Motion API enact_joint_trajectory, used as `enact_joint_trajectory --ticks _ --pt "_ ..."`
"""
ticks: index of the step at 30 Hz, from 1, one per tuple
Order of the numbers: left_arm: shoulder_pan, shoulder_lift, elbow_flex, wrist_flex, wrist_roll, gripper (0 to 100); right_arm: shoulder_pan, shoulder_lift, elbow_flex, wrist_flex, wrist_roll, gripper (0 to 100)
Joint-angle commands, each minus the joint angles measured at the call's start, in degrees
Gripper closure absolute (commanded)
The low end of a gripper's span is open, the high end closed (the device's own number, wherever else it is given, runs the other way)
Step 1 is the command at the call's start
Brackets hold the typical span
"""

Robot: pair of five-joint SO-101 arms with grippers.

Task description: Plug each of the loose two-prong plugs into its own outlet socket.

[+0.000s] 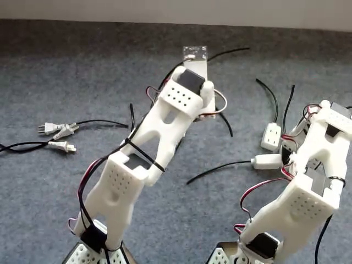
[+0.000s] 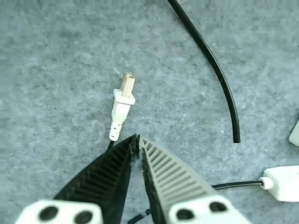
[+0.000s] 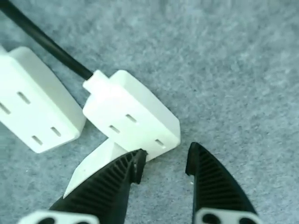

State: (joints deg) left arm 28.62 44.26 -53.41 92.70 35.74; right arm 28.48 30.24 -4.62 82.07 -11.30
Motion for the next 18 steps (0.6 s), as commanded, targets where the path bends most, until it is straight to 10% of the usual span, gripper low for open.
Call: enact_joint_trajectory --ticks 1,11,18 --pt "-0.92 -3.47 -1.1 -0.79 0.7 99 -2.07 0.4 0.84 -3.3 -0.79 82.1" --pt "-3.91 -3.47 -0.84 -5.45 0.09 99 -2.07 0.48 0.92 -3.3 -0.7 82.1" --pt "-3.47 -3.56 -0.84 -5.63 -23.03 99 -3.3 0.48 0.92 -3.3 -0.44 82.1"
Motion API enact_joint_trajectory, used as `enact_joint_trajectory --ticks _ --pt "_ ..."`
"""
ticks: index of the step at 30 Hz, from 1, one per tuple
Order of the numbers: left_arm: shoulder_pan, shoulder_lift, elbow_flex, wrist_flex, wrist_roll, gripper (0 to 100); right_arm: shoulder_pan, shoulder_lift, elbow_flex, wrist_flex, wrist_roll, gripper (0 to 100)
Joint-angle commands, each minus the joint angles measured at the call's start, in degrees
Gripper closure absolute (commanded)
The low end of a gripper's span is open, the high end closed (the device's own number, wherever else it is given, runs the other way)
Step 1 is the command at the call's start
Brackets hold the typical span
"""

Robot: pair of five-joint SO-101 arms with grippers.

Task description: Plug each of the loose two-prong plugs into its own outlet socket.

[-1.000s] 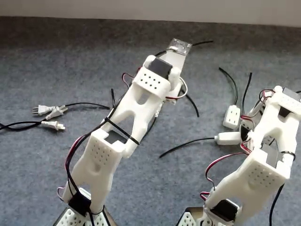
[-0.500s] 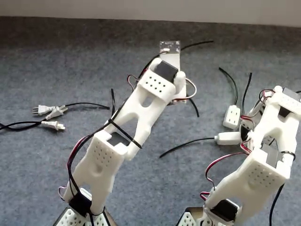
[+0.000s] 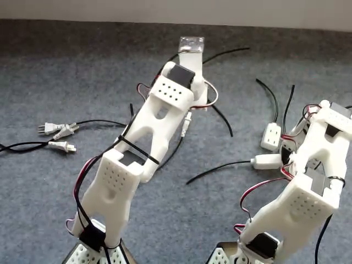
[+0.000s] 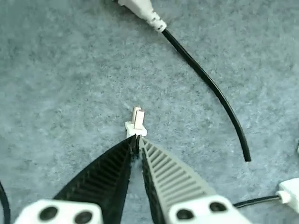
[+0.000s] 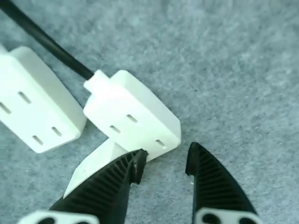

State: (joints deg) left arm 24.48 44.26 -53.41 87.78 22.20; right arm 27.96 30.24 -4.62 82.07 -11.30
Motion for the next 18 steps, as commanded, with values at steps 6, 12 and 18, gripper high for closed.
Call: enact_joint_trajectory --ticks 6,12,18 --pt "0.4 -3.47 -0.75 3.52 -18.37 88 -2.77 0.48 0.92 -3.3 -0.44 82.1" --pt "0.22 0.13 0.66 6.42 -18.81 81 -2.77 0.48 0.92 -3.3 -0.44 82.1" --pt "-0.04 9.19 -4.53 3.78 -22.07 81 -2.77 0.48 1.01 -3.3 -0.35 82.1"
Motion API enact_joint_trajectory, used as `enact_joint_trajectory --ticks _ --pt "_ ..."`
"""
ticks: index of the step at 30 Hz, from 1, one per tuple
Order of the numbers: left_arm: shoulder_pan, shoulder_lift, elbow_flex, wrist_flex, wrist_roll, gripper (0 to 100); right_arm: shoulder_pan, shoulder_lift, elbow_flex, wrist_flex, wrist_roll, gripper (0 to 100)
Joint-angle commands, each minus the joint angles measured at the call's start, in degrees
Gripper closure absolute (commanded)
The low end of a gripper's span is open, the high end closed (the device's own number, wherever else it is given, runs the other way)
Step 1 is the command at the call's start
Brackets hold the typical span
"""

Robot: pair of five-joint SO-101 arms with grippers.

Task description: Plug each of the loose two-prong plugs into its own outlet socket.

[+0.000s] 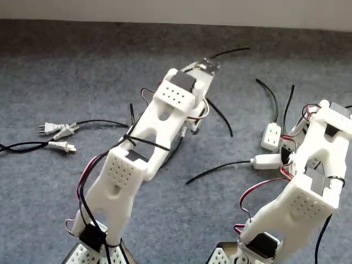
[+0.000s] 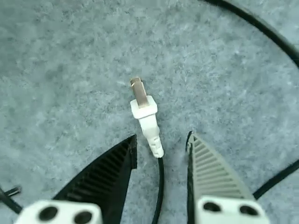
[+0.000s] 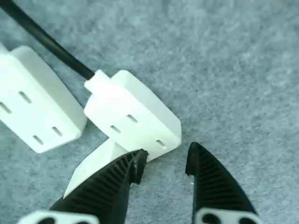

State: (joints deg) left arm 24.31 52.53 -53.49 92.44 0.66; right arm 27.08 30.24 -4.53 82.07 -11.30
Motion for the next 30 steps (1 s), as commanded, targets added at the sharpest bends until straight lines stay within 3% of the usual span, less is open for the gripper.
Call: enact_joint_trajectory --ticks 1,13,18,20,30 --pt "0.13 1.98 -5.49 -0.88 -0.53 81 -1.89 0.48 0.92 -3.3 -0.35 82.1" --pt "-2.33 10.51 -16.13 -1.32 2.81 82 -1.8 0.57 1.01 -4.44 -0.35 82.1" --pt "-4.53 10.86 -16.22 -0.97 4.04 95 -1.8 0.57 1.01 -4.44 -0.35 82.1" --pt "-4.18 10.95 -16.22 -0.88 3.96 100 -1.8 0.57 1.01 -4.44 -0.35 82.1" --pt "0.4 9.8 -17.54 -0.79 3.87 99 -1.8 0.57 1.01 -4.44 -0.35 82.1"
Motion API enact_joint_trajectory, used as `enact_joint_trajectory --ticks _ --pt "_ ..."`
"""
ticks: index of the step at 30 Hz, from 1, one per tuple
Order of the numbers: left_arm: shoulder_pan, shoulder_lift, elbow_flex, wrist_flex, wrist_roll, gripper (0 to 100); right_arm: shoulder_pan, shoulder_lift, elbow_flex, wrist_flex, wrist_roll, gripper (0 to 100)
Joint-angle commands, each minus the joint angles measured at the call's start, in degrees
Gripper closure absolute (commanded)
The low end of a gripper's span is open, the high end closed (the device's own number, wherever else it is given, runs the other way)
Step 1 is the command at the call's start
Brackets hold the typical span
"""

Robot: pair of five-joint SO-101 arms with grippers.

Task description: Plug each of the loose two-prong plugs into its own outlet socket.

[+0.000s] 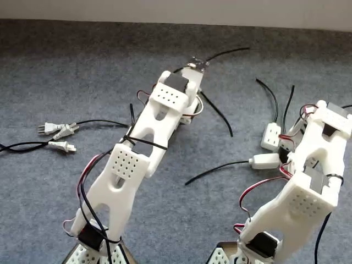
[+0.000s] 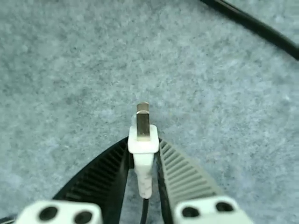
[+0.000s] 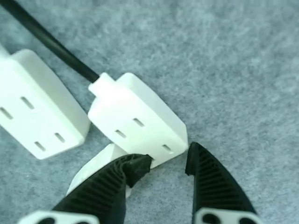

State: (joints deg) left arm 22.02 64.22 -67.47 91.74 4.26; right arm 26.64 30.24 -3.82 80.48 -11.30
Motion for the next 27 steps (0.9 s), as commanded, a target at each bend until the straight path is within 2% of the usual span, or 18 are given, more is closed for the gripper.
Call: enact_joint_trajectory --ticks 1,7,10,16,27 --pt "3.3 -2.59 -4.7 0.53 0.26 99 -1.36 0.57 0.31 -2.86 -0.35 82.1" --pt "7.16 -8.57 -15.52 9.76 0.35 99 -1.36 0.57 0.31 -2.86 -0.35 82.1" --pt "7.6 -11.65 -13.85 9.93 0.35 99 -1.36 0.57 0.31 -2.86 -0.35 82.1" --pt "8.75 -22.99 -3.21 10.02 0.26 99 -1.45 0.57 0.31 -2.95 -0.35 82.1" --pt "8.75 -61.85 23.78 9.93 0.26 99 -2.59 0.57 3.47 -6.81 -0.35 82.1"
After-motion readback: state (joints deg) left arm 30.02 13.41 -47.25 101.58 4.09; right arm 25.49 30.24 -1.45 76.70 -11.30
